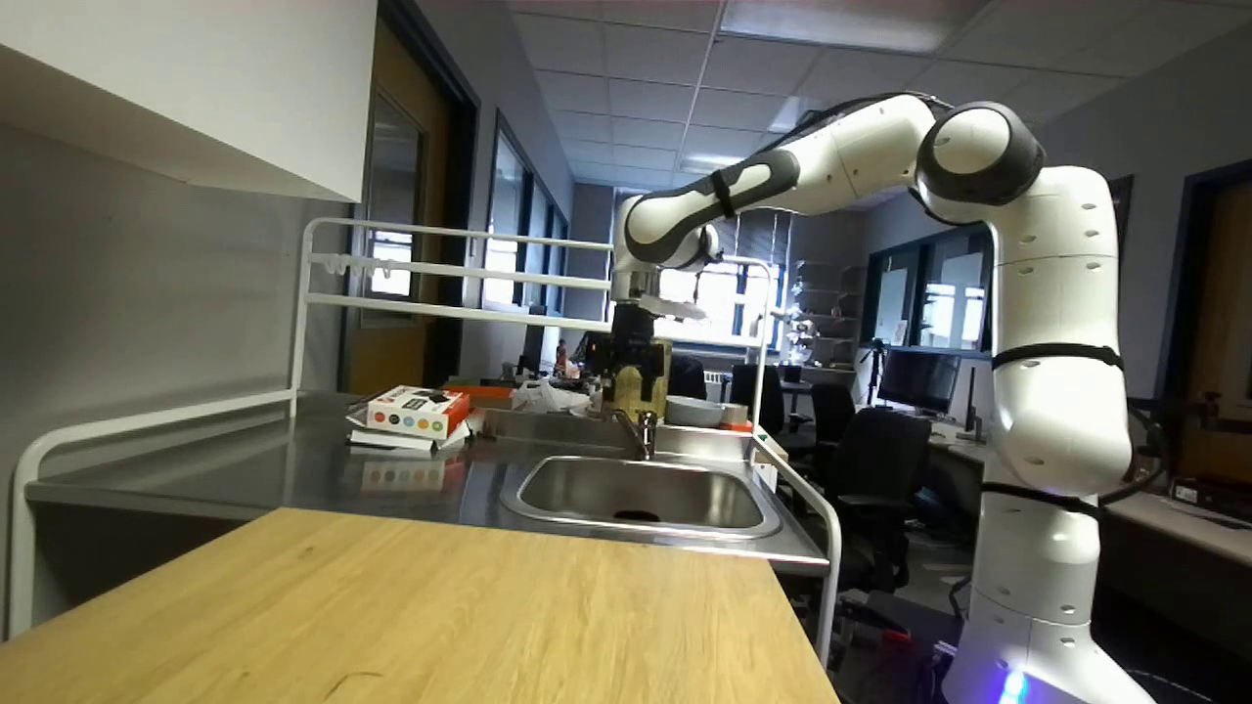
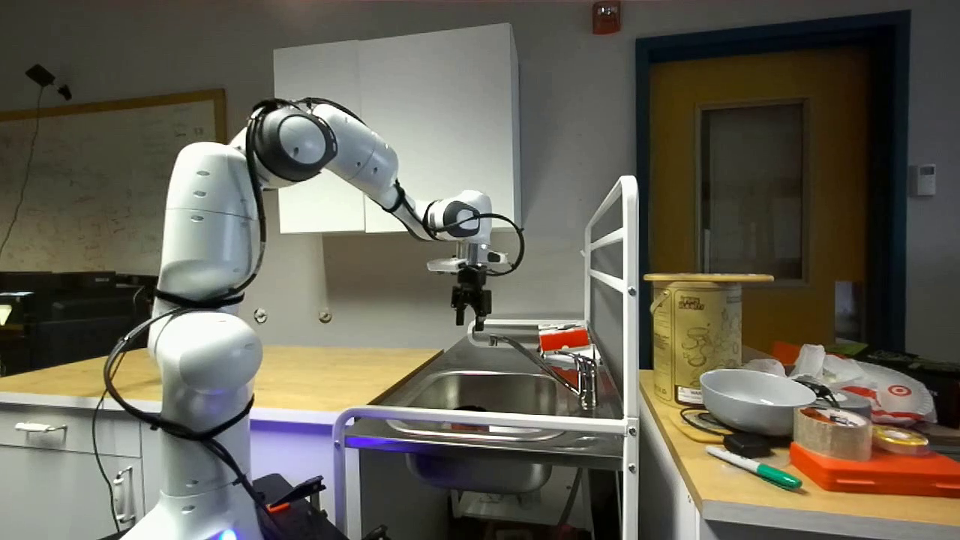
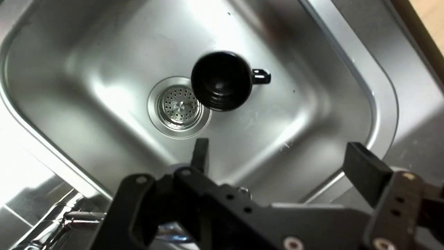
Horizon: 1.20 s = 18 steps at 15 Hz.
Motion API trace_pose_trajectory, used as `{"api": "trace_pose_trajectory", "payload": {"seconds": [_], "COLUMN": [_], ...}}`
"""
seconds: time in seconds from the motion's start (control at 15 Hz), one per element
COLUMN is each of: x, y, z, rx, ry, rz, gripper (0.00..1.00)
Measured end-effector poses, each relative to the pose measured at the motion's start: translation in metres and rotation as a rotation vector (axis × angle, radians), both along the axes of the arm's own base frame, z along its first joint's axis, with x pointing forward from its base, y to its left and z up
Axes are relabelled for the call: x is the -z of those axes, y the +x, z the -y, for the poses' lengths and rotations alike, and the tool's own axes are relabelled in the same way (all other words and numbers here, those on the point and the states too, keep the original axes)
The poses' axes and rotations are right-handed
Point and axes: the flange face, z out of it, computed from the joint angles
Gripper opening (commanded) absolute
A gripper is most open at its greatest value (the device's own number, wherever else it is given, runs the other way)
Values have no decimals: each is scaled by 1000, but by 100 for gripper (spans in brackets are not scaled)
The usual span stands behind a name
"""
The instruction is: Move the faucet nozzle to the center
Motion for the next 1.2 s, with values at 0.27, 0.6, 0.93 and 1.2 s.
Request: {"api": "trace_pose_trajectory", "payload": {"seconds": [0.27,0.6,0.93,1.2], "x": [6,18,21,11], "y": [50,88,99,101], "z": [12,30,40,35], "rx": [212,472,642,700], "ry": [3,-8,23,34], "rz": [22,18,-18,-12], "gripper": [100,100,100,100]}}
